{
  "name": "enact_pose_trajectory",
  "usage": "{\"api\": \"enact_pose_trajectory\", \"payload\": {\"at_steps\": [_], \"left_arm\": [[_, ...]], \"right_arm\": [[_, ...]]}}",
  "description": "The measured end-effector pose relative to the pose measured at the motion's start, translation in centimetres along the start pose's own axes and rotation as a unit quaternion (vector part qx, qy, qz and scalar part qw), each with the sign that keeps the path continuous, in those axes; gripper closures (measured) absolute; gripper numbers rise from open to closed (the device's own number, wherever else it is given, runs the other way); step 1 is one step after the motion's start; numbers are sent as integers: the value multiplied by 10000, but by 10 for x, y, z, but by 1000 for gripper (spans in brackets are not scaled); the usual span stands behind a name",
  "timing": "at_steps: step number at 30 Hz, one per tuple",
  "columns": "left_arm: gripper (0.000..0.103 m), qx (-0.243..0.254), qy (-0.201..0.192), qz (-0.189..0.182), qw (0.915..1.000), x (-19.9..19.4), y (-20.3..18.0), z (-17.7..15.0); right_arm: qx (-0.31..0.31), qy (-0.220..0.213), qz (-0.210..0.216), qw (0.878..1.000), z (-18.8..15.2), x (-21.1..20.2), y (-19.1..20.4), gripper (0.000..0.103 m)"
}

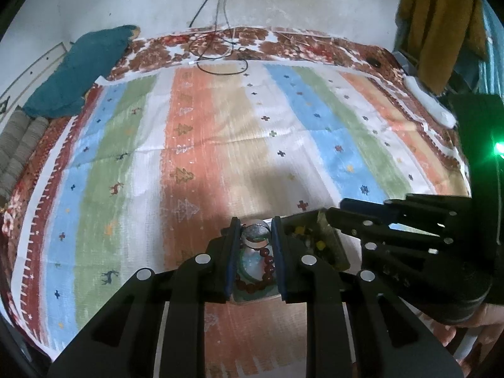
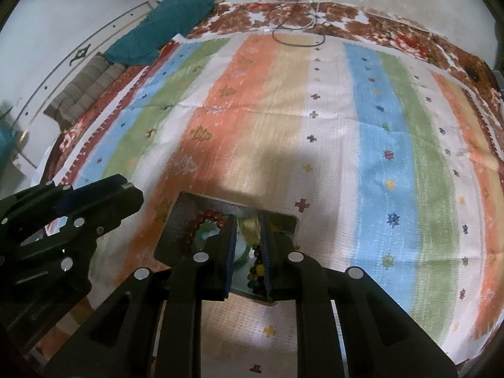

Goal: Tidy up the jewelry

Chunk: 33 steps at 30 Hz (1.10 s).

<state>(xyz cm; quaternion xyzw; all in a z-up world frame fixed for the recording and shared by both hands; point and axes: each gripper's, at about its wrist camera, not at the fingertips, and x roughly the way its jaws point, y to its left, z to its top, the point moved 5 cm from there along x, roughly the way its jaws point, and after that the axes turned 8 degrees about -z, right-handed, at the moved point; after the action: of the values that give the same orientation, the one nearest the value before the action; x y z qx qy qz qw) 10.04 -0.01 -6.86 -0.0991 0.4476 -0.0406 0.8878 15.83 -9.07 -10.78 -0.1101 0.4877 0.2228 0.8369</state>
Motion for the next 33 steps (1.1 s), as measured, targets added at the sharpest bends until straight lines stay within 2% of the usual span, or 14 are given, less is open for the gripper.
{"api": "enact_pose_trajectory", "payload": {"at_steps": [1,2,6,8,10,13,16,22,24,29,33], "left_arm": [[83,-45,-32,9,10000,-1,2,1],[83,-112,-58,3,9999,-2,4,2],[79,-233,-13,-141,9996,-4,7,0],[68,-240,-11,-222,9995,-4,6,-1],[67,-227,-8,-156,9996,-2,6,0],[67,-239,-3,-117,9996,-5,8,-1],[57,-267,-91,-173,9995,-15,10,-4],[52,-307,-215,-345,9987,-32,15,-20],[45,-164,-314,-295,9989,-40,13,-26],[31,63,-422,-309,9986,-51,3,-35],[25,163,-460,-366,9981,-57,-2,-40]], "right_arm": [[37,-20,-1,10000,1,-1,-1,71],[73,-33,27,10000,1,-3,-3,67],[172,10,26,9998,-1,-5,-8,67],[236,6,53,9997,-3,-8,-10,67],[247,-16,58,9997,-5,-10,-10,66],[271,-2,30,9996,-9,-13,-13,61],[280,-59,4,9996,-14,-19,-16,57],[270,-242,103,9993,-20,-36,-18,48],[153,-345,-27,9993,-22,-42,-16,42],[11,-524,-54,9986,-30,-54,-13,35],[-51,-653,-92,9978,-36,-63,-11,31]]}}
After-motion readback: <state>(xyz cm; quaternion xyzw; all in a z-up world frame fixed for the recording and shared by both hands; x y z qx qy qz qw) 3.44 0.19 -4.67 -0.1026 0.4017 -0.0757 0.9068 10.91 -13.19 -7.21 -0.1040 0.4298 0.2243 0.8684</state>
